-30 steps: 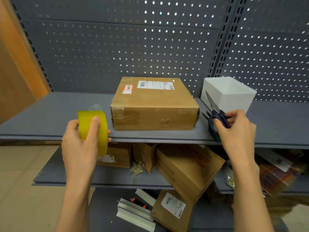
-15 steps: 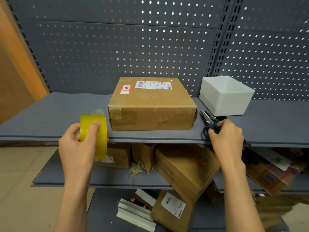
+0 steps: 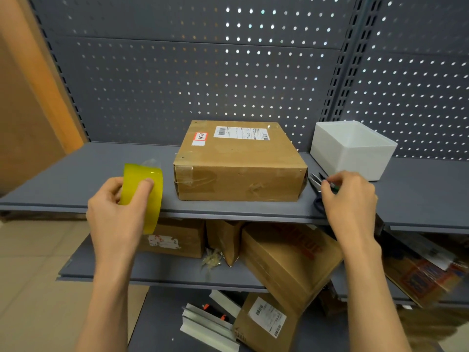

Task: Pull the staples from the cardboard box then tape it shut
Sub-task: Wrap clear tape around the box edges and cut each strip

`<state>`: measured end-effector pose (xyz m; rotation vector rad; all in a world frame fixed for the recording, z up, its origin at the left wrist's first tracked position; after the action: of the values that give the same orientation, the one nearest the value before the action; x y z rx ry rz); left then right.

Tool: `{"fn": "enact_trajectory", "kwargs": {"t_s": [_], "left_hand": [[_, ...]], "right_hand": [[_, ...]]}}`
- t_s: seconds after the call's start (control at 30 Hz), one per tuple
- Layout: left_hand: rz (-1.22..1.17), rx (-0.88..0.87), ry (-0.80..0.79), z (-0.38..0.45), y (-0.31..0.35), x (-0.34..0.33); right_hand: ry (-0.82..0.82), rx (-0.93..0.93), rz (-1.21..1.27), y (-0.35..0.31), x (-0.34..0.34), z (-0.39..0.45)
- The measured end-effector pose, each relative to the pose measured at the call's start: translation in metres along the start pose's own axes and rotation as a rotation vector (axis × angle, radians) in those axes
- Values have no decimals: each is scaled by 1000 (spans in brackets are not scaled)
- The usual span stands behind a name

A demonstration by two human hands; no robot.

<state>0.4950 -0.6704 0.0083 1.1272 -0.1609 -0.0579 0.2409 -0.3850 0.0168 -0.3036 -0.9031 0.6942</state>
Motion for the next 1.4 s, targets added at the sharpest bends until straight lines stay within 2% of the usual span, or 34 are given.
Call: {"fn": "enact_trajectory", "kwargs": {"t_s": [0.17, 0.27, 0.43, 0.57, 0.73, 0.83, 0.93, 1.07, 1.27, 1.4], "left_hand": [[317, -144, -28, 24, 8, 3], [605, -227, -80, 40, 3, -3], [884, -437, -196, 56, -16, -24], [1010, -542, -305, 59, -32, -38], [1048, -578, -397, 63, -47, -46], [1005, -669, -400, 60, -38, -48], [792, -727, -346, 49, -8, -50], [533, -782, -504, 22, 25, -72], [499, -705, -622, 18, 16, -92], [525, -665, -673, 19, 0, -96]], "right_hand": [[47, 196, 85, -54, -1, -2], [58, 310, 130, -89, -6, -12], [-55, 481, 214, -141, -32, -34], [-144, 550, 243, -166, -50, -46], [-209, 575, 238, -181, -63, -54], [-235, 576, 230, -186, -68, -57], [-269, 575, 242, -192, -71, -60], [-301, 588, 286, -206, -79, -64], [-433, 664, 201, -220, -103, -73], [-423, 731, 91, -216, -111, -79]]}}
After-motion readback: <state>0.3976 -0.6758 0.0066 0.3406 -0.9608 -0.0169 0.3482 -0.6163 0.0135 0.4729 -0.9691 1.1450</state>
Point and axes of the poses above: each hand's wrist, its own z-axis towards the middle knuckle, its own x-axis out of the back of the hand, y = z × x, the point moved 9 cm from there along z, towards the middle knuckle, and after that the axes turned 6 degrees about y, right-handed, at the moved point
